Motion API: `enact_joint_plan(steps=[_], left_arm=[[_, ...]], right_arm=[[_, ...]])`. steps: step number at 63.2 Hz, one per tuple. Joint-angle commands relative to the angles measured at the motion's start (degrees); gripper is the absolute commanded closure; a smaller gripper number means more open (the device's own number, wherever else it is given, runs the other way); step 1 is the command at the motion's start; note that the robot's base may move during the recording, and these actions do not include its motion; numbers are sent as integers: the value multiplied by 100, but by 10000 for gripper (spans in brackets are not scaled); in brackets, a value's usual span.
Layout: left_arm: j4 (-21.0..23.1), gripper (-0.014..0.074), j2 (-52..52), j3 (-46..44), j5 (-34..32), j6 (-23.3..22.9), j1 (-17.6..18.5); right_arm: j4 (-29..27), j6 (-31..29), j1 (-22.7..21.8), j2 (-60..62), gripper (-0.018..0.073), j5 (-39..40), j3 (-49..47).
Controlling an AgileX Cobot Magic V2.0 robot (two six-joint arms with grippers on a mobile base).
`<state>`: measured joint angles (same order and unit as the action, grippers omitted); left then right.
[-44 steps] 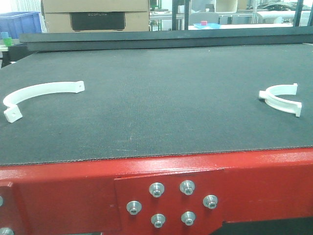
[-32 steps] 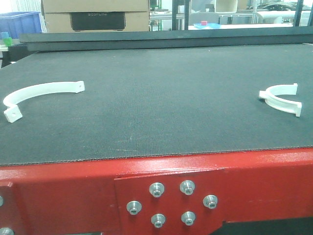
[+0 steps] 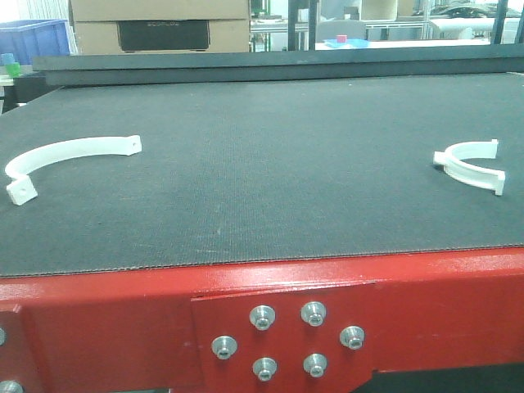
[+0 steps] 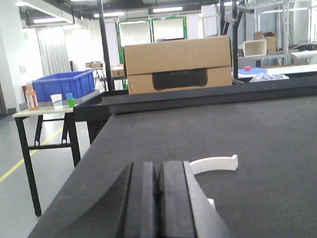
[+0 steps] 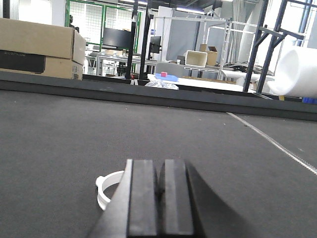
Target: Grab PVC pipe and place in blue bin
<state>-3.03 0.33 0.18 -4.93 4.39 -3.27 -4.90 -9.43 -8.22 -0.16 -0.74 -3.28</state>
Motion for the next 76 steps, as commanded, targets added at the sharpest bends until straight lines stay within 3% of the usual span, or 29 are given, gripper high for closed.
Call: enact_joint_plan(steps=[1, 39, 46, 52, 65, 76], left_arm=[[-17, 707, -33, -18, -165, -32, -14], [380, 707, -33, -222, -30, -32, -14], [380, 707, -33, -585, 128, -32, -14], [354, 707, -33, -1012, 706, -32, -14], [241, 707, 284, -1877, 1366, -32, -14], [303, 707, 1050, -2553, 1610, -32, -14]], right_arm=[[23, -5, 0, 16, 721, 118, 9], [23, -5, 0, 16, 721, 216, 9], [23, -5, 0, 16, 721, 717, 9], [-72, -5, 0, 16, 721, 1120, -86], [-155, -5, 0, -23, 721, -836, -1206], [-155, -5, 0, -833, 721, -1807, -2282]])
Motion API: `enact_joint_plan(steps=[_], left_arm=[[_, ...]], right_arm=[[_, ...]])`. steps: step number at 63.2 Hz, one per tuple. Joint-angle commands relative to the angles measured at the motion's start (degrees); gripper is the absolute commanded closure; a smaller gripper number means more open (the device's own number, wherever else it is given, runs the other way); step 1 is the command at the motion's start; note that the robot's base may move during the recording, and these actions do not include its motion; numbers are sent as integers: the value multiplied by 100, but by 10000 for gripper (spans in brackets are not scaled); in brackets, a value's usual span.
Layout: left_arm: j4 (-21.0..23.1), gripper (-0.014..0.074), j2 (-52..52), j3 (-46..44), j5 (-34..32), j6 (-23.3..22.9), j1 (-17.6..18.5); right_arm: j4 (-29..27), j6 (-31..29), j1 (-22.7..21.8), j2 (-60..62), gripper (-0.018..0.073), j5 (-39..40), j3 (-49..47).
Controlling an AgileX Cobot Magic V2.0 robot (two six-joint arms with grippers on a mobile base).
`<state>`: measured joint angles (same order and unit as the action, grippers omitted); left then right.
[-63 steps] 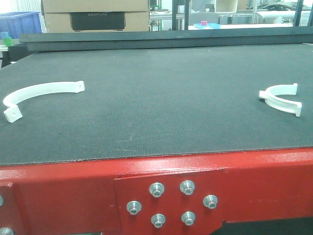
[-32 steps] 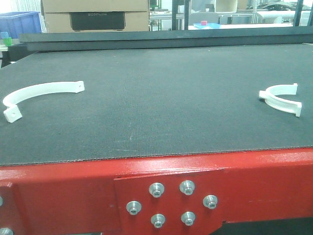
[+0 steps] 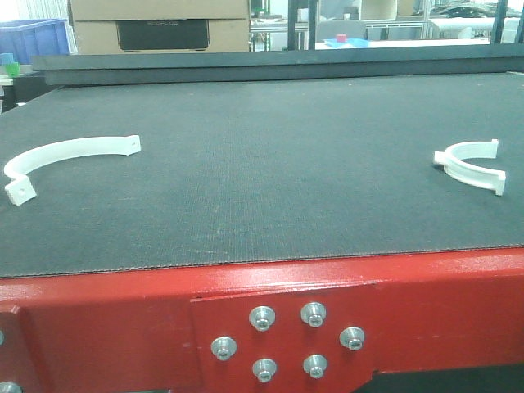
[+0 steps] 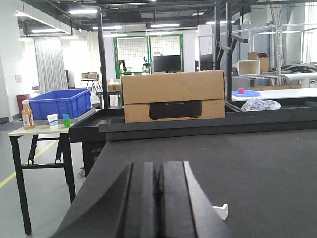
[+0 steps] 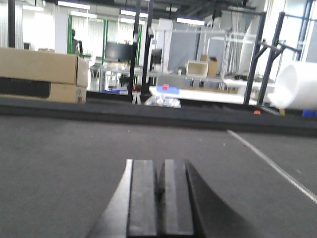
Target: Grab PVC pipe and place in blue bin
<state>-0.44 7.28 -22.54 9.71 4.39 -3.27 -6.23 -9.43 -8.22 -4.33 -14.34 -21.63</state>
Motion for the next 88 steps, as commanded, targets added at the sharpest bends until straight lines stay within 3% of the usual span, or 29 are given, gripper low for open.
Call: enact_joint_plan(steps=[1, 12, 22, 29, 47, 67, 79, 83, 88], left_arm=[[80, 707, 436, -340, 196, -32, -14], [154, 707, 1518, -978, 604, -32, -14], [176, 707, 2417, -1543, 604, -32, -14], [176, 707, 2987, -1835, 604, -32, -14], [274, 707, 3386, -2023, 207, -32, -14], [274, 707, 3429, -2023, 25, -32, -14], [274, 707, 4045, -2187, 35, -32, -14], [274, 707, 4364, -2275, 35, -32, -14], [274, 705, 4805, -2428, 64, -32, -14]], right_arm=[[-21, -5, 0, -508, 721, -606, -549], [-21, -5, 0, -1747, 721, -2002, -1802], [-21, -5, 136, -2591, 721, -2339, -2544], [-21, -5, 248, -2980, 721, -2271, -2798], [-644, -5, 264, -3100, 721, -779, -2860], [-644, -5, 264, -3100, 721, -843, -2860], [-644, -5, 264, -3470, 719, -778, -2860], [-644, -18, 264, -3760, 688, -839, -2860], [-644, -29, 264, -4242, 569, -860, -2885]])
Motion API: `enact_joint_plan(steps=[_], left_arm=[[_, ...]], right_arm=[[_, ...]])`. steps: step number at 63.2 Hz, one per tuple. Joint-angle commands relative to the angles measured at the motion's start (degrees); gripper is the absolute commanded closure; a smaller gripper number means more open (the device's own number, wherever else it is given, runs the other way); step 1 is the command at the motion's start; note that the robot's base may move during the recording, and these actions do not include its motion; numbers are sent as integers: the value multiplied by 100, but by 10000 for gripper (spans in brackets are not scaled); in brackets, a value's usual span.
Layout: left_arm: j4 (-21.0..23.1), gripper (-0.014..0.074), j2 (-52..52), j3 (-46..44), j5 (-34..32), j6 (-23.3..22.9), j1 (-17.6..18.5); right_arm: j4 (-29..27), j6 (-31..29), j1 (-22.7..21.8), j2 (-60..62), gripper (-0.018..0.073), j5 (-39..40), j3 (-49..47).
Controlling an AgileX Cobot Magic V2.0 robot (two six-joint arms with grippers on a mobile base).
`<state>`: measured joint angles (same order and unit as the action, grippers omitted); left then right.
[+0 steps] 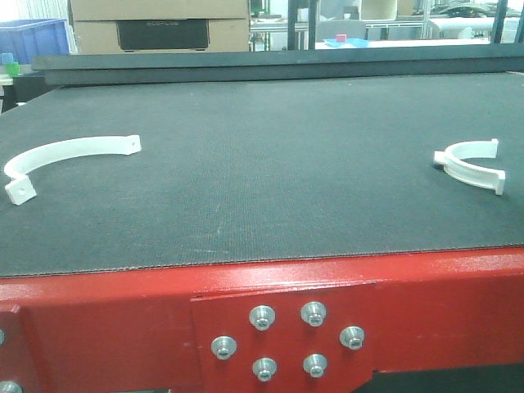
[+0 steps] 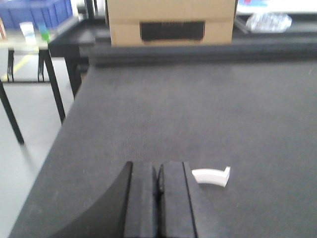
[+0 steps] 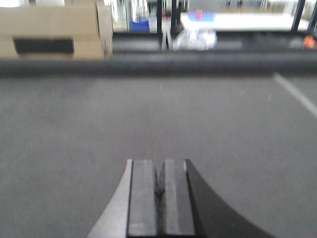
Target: Grab PVC pipe and place in blue bin
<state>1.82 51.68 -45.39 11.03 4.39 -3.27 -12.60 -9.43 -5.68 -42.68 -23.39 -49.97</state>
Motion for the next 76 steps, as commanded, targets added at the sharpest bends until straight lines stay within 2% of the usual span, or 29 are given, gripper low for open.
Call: enact_joint_plan(steps=[1, 9, 16, 28, 35, 54, 76], left_arm=[[48, 703, 432, -165, -51, -32, -14], [48, 636, 946, -222, -130, -32, -14], [48, 552, 1247, -233, -291, -32, -14], [48, 370, 1528, -254, -267, -32, -14], [48, 314, 1561, -264, -257, -32, -14], [48, 309, 1561, -274, -280, -32, -14], [63, 309, 1561, -274, -300, -32, -14]], right_arm=[[-8, -29, 10, -493, 546, 44, -53], [-8, -39, 10, -1297, 324, 126, -218], [-8, -53, 10, -1965, 236, 138, -457], [-8, -66, 17, -3173, 241, -4, -980], [-8, -301, 17, -3890, 241, -320, -1309], [-8, -475, 45, -5106, 241, -615, -1686], [17, -758, 474, -5615, 241, -494, -1686]])
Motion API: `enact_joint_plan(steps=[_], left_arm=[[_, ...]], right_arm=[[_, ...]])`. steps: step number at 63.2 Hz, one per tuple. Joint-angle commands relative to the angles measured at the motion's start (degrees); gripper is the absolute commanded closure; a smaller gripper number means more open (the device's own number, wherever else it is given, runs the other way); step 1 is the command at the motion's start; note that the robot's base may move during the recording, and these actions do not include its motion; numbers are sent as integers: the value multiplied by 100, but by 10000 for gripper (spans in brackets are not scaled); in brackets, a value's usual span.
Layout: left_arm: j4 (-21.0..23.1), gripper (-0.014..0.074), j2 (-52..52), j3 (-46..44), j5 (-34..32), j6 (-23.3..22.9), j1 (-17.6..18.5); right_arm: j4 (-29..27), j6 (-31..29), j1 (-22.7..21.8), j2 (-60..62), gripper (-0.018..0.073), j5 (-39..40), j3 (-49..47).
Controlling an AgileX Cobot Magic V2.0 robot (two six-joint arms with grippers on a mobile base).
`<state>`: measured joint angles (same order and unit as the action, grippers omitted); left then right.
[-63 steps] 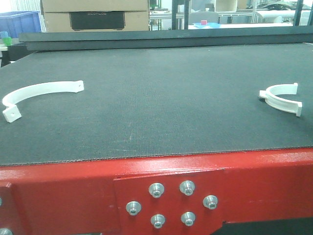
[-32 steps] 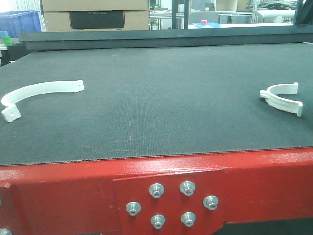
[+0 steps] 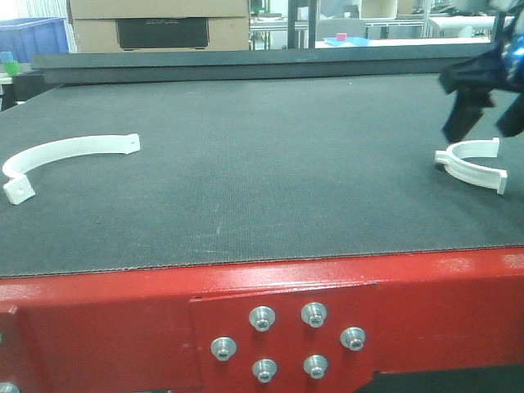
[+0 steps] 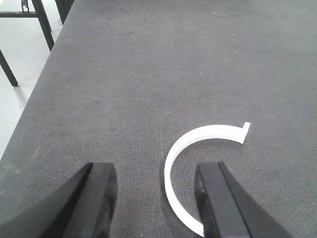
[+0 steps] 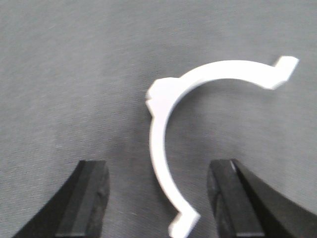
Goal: Grab PVC pipe and place in blue bin
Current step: 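Lower the right gripper onto the white arc piece and close on it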
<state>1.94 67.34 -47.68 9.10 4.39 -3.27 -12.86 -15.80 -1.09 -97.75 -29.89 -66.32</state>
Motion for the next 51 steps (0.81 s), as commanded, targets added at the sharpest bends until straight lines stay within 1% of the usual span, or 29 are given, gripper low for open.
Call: enact_joint_plan(steps=[1, 11, 26, 31, 35, 39, 51], left_arm=[[51, 309, -5, -46, -106, -32, -14], [51, 309, -5, -46, -106, -32, -14], [51, 309, -5, -46, -106, -32, -14], [51, 309, -5, -46, -106, -32, -14], [51, 309, -5, -46, -106, -32, -14], [51, 309, -5, -46, -106, -32, -14], [51, 309, -5, -46, -106, -32, -14]], right_arm=[[59, -121, 15, -118, 241, 167, -50], [277, -223, 15, -319, 241, 327, -50], [287, -223, 15, -552, 242, 499, -58], [348, -223, 15, -628, 255, 528, -58], [353, -223, 15, -656, 285, 537, -58], [353, -223, 15, -665, 333, 537, -58], [363, -223, 15, -665, 506, 630, -58]])
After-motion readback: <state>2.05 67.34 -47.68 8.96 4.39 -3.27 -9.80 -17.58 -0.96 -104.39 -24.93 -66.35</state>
